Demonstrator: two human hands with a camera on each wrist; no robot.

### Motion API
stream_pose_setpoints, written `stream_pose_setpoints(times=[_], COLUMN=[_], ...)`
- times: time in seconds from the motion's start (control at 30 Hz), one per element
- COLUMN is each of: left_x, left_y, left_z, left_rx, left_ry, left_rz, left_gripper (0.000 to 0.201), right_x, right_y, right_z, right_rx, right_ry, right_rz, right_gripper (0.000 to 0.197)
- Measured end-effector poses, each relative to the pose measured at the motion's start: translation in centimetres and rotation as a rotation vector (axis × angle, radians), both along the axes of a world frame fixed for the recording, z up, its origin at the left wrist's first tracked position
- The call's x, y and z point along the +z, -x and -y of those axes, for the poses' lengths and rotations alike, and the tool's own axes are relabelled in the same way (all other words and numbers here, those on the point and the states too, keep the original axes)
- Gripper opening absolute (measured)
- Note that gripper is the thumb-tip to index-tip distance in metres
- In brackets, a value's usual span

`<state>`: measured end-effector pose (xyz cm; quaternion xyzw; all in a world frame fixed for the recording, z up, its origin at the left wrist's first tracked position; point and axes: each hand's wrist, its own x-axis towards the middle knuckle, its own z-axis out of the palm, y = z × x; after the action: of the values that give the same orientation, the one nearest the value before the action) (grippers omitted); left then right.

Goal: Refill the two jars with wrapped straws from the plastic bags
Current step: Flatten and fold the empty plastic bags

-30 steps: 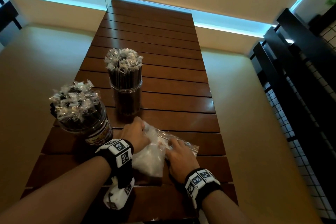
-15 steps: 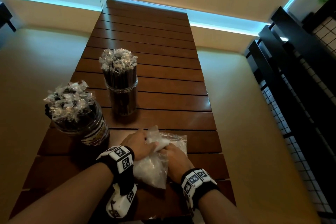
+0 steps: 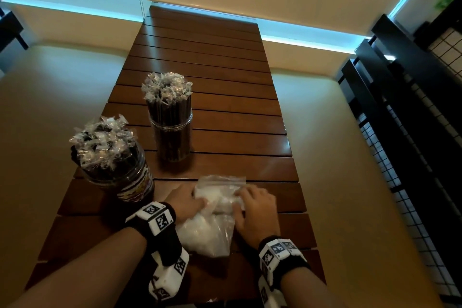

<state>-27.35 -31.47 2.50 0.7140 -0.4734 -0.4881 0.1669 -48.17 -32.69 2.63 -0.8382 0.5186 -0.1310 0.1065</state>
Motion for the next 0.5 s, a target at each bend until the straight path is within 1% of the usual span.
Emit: stream_pose_setpoints(times=[0.03,0.07,0.1,0.13,0.17,0.2,0.23,0.27,0.3,0.37,0.47,0.5], left_x=[0.7,1.3,2.0,2.5,2.9,3.2,3.4,3.7,4.0,4.7,6.1,6.5], left_y=[-0.4,-0.8,-1.2,-1.4,-1.7,-1.8,-2.0,-2.1,-2.1,-2.0,-1.8,-1.9], left_z=[0.1,0.3,0.4,0.5,0.5,0.6,0.7,0.7,0.6,0.5,0.4,0.3], left_rx=[0.025,0.050,0.072,0.091,0.097,0.101,0.107,0.113,0.114,0.118,0.150,0.139], left_ry=[0.026,0.061,0.090,0.126,0.148,0.174,0.192,0.211,0.222,0.252,0.298,0.315], left_rz=[-0.022,-0.053,-0.079,-0.091,-0.077,-0.052,-0.012,0.037,0.095,0.208,0.287,0.298], left_gripper=[0.023,0.024,0.024,0.021,0.019,0.018,0.018,0.019,0.020,0.022,0.024,0.022], right_x=[0.1,0.2,0.5,0.7,1.4,2.0,2.6,3.5,4.4,6.2,7.9,8.2], right_y=[0.3,0.4,0.4,0.2,-0.3,-0.9,-1.6,-2.4,-3.1,-4.4,-5.6,-5.8], right_z=[0.4,1.0,1.6,2.2,2.6,3.0,3.3,3.4,3.5,3.4,3.2,3.2], right_rx=[-0.114,-0.211,-0.276,-0.314,-0.328,-0.321,-0.305,-0.285,-0.253,-0.172,-0.099,-0.091], right_ry=[-0.054,-0.199,-0.384,-0.563,-0.690,-0.752,-0.746,-0.706,-0.666,-0.664,-0.883,-0.916], right_rz=[0.004,0.063,0.191,0.357,0.525,0.646,0.710,0.736,0.749,0.816,1.021,1.037], right_gripper=[0.041,0.058,0.072,0.078,0.075,0.062,0.043,0.027,0.018,0.013,0.019,0.016])
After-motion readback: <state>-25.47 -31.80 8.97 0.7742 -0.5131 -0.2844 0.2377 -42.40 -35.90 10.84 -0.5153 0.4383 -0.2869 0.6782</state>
